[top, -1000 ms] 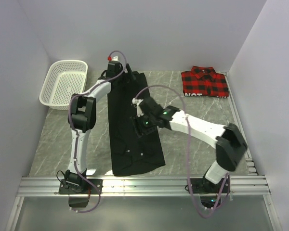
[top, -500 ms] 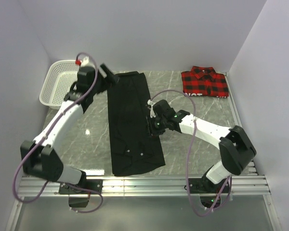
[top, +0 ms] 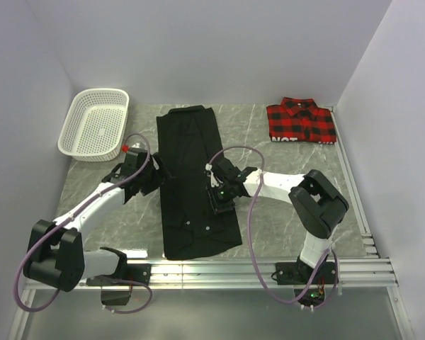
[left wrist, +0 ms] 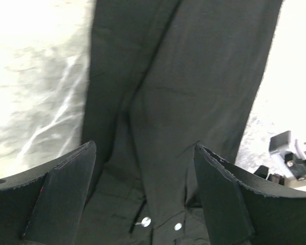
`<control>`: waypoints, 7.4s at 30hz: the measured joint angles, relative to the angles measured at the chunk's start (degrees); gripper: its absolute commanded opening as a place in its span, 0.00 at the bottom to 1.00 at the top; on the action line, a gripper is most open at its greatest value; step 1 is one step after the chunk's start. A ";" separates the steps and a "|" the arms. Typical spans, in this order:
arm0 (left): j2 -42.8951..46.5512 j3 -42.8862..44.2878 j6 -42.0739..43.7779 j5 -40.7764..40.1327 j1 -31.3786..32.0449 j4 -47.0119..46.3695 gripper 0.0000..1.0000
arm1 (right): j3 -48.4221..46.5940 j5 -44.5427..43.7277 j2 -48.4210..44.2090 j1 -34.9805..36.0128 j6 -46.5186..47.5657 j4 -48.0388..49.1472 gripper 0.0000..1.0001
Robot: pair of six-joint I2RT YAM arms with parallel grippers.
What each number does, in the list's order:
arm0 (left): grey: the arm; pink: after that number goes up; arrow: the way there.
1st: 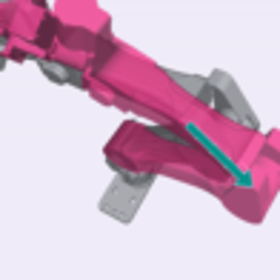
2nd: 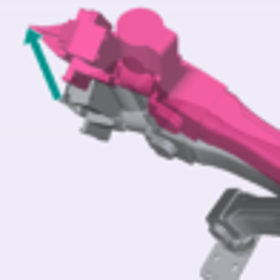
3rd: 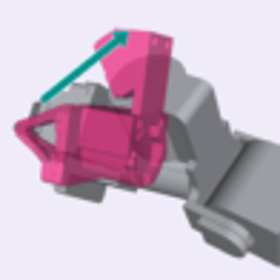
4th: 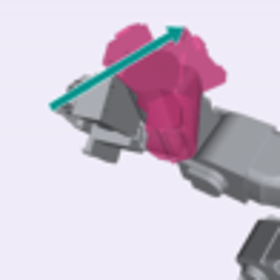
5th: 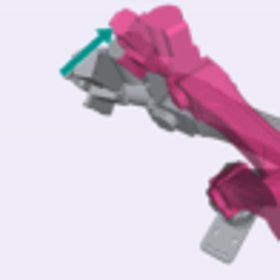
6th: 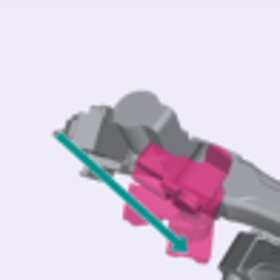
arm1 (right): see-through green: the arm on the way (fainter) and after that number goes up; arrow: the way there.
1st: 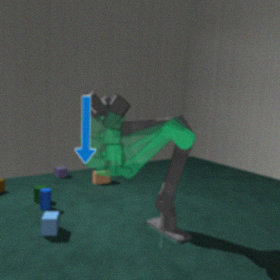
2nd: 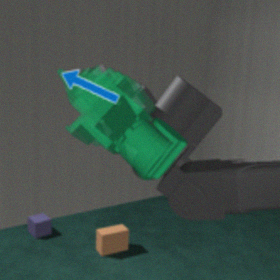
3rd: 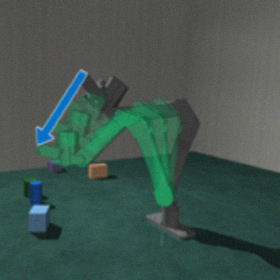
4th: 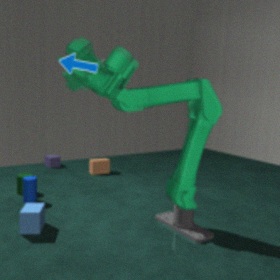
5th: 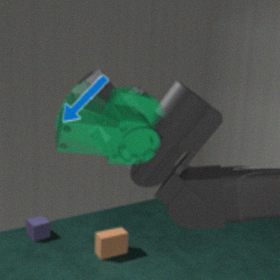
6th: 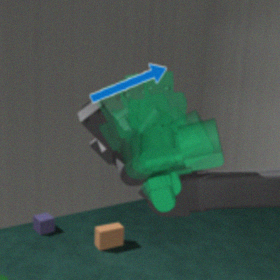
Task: Fold and stack the long sleeve shirts
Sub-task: Fold the shirt
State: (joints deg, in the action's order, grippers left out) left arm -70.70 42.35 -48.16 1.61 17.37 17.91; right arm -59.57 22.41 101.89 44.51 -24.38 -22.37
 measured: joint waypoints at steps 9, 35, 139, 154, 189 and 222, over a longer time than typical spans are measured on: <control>-12.39 3.41 -0.57 -0.20 2.21 -3.50 0.83 | -0.28 -2.75 -1.27 0.57 -0.26 -0.85 0.48; -40.15 31.50 1.81 -2.08 2.40 -2.49 0.86 | 12.92 -11.45 -29.62 -10.99 -5.49 6.32 0.87; 6.49 4.02 -7.80 -1.70 16.11 25.97 0.00 | 3.10 -17.88 -22.80 3.17 -11.80 -17.31 0.00; -15.08 20.68 -1.22 -11.19 2.91 9.53 0.00 | -16.92 -20.85 -5.09 -10.56 -3.80 -11.67 0.00; -40.70 35.34 4.00 -22.38 1.95 -5.55 0.00 | -34.62 -18.10 16.76 -18.71 1.33 -2.12 0.09; -48.17 37.16 3.43 -24.33 1.84 -12.74 0.02 | -27.54 -1.66 9.01 -21.46 -0.72 16.24 0.52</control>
State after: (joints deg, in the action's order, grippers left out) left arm -118.87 79.50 -44.73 -22.72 19.20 5.17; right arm -87.11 20.75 110.89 23.05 -25.10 -6.13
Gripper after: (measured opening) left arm 0.023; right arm 0.538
